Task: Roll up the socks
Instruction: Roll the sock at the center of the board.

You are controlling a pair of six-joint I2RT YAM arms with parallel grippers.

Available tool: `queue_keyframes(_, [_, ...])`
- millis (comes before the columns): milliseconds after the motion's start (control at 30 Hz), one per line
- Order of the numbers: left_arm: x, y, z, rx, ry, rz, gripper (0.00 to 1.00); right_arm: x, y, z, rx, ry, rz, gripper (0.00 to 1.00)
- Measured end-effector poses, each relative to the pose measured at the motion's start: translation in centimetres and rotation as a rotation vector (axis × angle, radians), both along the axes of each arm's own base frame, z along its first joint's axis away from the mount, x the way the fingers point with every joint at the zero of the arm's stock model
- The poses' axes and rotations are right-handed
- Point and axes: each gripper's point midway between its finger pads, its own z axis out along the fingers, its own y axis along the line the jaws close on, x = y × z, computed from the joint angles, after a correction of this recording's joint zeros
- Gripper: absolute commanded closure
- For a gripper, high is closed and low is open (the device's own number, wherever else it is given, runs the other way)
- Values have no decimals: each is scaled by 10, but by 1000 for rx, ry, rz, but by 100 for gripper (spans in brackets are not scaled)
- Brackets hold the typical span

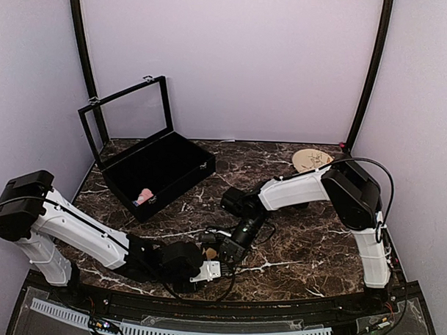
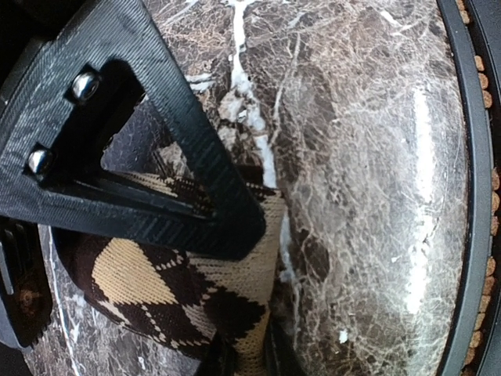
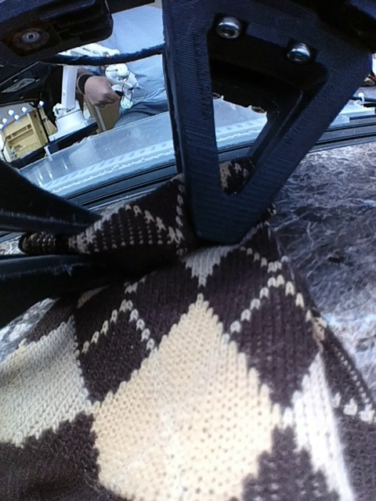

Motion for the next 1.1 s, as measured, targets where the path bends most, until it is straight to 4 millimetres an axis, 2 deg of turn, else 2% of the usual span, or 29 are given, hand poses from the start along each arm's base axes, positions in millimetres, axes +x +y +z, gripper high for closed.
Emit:
queue_keyframes(133, [3,0,0,-12,51,10,90,1,-2,-1,-2,11,-11,75])
queue_keyframes(400, [3,-3,1,-32,186,18,91,4,-6,3,14,5,-40,73])
queue_keyframes(533, [3,-3,2,-33,257,27,91,8,-10,3,16,-19,-66,67])
queue_keyframes(767, [2,-5,2,-36,382,38,92,26,-21,-1,-4,-93,-148,66])
queue_keyframes(1100, [-4,-5,3,-36,516,44,92,36,-21,0,17,-177,-200,66])
